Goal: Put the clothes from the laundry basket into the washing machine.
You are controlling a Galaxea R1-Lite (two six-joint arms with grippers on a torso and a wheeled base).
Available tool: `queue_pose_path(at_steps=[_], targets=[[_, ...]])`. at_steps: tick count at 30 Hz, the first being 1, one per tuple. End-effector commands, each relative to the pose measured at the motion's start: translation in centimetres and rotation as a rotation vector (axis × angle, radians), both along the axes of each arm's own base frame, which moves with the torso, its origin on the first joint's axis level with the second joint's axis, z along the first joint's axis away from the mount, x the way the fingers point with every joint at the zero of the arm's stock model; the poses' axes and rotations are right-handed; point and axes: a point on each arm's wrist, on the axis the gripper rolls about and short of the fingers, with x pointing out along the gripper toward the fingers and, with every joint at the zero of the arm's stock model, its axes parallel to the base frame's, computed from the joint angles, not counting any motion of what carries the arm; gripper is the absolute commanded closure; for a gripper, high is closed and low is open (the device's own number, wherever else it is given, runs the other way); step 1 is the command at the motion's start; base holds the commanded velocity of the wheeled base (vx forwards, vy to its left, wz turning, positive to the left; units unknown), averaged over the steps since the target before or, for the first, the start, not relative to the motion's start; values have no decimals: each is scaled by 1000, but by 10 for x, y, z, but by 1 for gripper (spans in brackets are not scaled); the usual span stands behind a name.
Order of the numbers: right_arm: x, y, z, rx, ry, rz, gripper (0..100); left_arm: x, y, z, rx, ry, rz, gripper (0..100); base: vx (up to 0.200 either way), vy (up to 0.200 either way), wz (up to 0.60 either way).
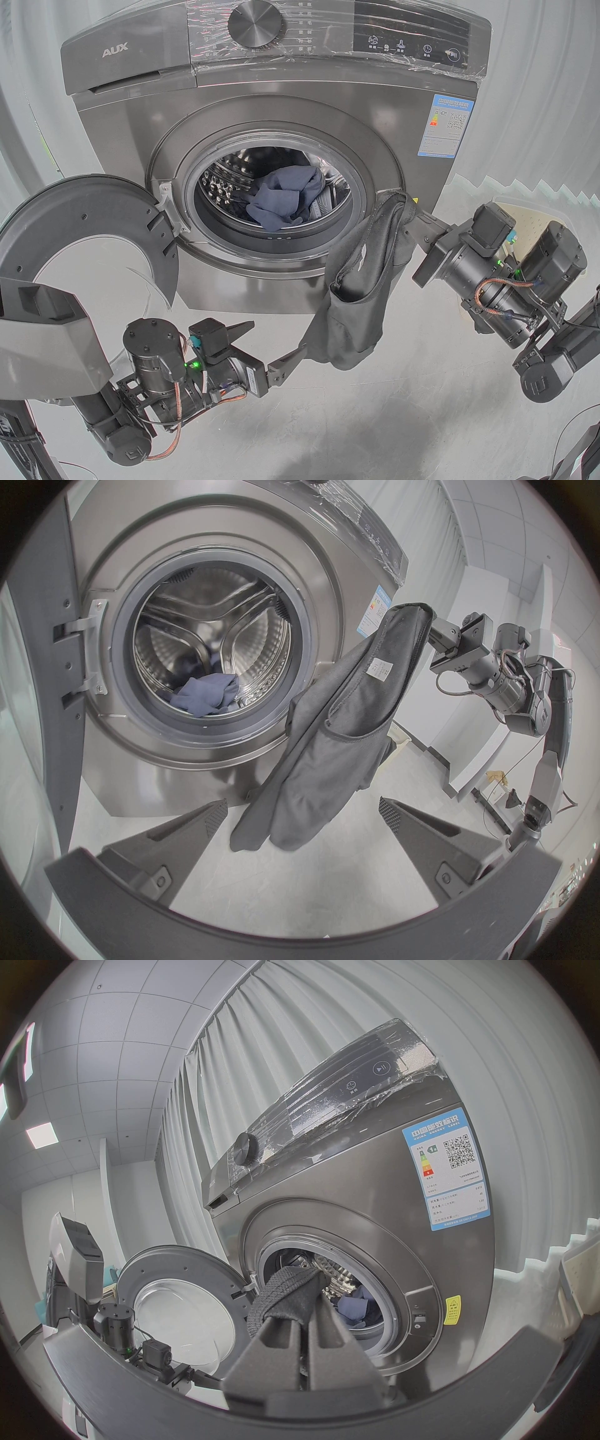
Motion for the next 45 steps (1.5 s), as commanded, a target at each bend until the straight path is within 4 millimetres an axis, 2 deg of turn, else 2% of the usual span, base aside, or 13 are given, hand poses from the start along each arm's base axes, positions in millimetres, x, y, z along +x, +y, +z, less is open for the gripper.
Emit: queue_pose_path(at_steps=[1,9,15,29,38,45], targets=[[0,4,-3,-2,9,-2,100,6,-11,-3,-9,-9,-19,0,0,0,0],[-1,16,-5,1,15,24,100,19,-20,-1,-34,-39,-37,0,0,0,0],[-6,24,-3,14,15,26,100,37,-31,-9,-39,-55,-32,0,0,0,0],[-8,26,-3,17,16,38,100,65,-51,-33,-26,-77,-40,0,0,0,0],[-8,26,-2,22,19,40,100,83,-57,-35,-35,-123,-40,0,0,0,0],[-8,27,-4,21,23,40,100,86,-63,-29,-53,-154,-49,0,0,0,0]])
